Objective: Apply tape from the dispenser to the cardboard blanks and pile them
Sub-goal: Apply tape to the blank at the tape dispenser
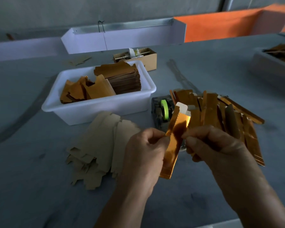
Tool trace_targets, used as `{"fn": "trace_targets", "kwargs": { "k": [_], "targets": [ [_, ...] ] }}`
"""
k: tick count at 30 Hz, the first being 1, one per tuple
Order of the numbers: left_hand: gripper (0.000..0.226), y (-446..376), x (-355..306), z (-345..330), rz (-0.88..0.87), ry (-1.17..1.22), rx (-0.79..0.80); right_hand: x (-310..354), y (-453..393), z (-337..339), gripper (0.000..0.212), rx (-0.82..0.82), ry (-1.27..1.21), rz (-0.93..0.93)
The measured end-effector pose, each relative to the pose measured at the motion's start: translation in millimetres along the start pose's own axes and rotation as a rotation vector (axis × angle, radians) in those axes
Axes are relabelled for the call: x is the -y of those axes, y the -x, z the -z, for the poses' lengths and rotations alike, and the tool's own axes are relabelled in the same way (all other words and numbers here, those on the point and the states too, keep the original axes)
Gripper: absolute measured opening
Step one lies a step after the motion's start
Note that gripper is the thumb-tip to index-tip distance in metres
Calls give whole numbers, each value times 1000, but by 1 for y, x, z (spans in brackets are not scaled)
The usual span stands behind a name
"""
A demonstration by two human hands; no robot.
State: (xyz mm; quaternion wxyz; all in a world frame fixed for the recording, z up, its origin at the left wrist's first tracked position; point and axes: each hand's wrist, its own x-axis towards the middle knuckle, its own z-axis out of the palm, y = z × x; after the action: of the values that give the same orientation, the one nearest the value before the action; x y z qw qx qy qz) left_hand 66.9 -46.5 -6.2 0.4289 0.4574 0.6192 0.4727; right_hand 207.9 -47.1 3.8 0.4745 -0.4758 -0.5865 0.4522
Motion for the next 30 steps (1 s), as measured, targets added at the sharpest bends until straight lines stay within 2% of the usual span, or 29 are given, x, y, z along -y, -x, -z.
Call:
{"fn": "trace_targets", "kwargs": {
  "k": [3, 11, 14, 21, 30],
  "targets": [
    [9, 5, -3, 1, 25, 61, 38, 2, 0, -1, 21, 72, 51, 39],
    [7, 11, -5, 4, 42, 152, 122, 5, 0, -2, 40, 76, 320, 86],
    [9, 13, -6, 4, 46, 203, 157, 3, -2, -2, 35, 14, 292, 61],
    [9, 13, -10, 10, 88, 261, 242, 2, 0, -4, 27, -19, 311, 54],
    [20, 17, 3, -2, -52, 163, 37, 4, 0, -11, 28, -83, 569, 70]
  ]
}}
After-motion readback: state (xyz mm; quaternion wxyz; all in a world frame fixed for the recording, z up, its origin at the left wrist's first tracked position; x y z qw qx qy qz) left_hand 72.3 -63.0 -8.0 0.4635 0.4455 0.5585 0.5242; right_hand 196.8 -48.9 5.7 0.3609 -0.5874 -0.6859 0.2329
